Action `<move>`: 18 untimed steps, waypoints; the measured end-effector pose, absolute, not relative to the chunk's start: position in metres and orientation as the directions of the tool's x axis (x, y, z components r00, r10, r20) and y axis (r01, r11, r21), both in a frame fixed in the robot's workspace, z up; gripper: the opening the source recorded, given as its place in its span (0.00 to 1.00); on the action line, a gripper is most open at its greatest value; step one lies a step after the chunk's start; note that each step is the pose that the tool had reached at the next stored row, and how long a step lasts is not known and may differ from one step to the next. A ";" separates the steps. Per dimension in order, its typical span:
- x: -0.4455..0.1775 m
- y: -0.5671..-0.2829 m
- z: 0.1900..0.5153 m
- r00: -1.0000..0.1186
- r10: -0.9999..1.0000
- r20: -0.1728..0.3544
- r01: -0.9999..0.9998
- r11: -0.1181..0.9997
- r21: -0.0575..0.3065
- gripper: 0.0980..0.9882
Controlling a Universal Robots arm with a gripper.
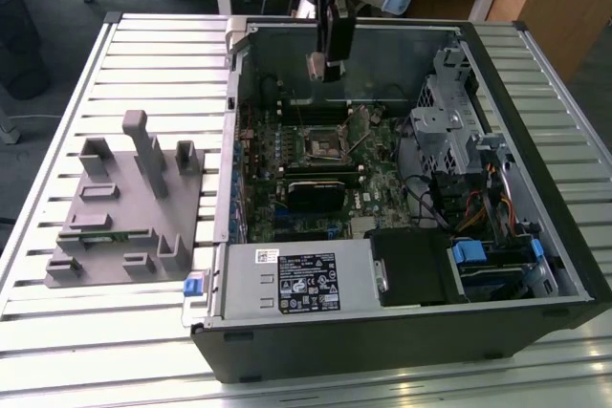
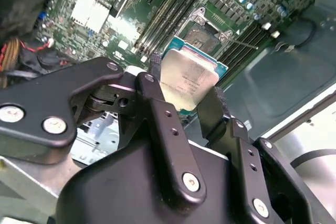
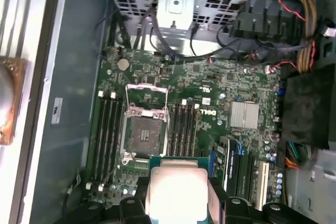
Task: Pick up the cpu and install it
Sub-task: 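Place the cpu into insertion slot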
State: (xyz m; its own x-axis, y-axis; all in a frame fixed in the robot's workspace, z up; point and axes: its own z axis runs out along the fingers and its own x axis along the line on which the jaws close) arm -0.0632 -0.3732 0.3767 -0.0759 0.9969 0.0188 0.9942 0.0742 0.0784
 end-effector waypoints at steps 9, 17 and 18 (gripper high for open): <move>-0.061 -0.362 0.372 -0.024 1.000 0.019 0.997 0.022 0.078 0.48; -0.060 -0.356 0.360 -0.043 0.999 0.019 0.996 0.041 0.079 0.48; -0.060 -0.356 0.358 -0.044 0.999 0.019 0.996 0.042 0.079 0.48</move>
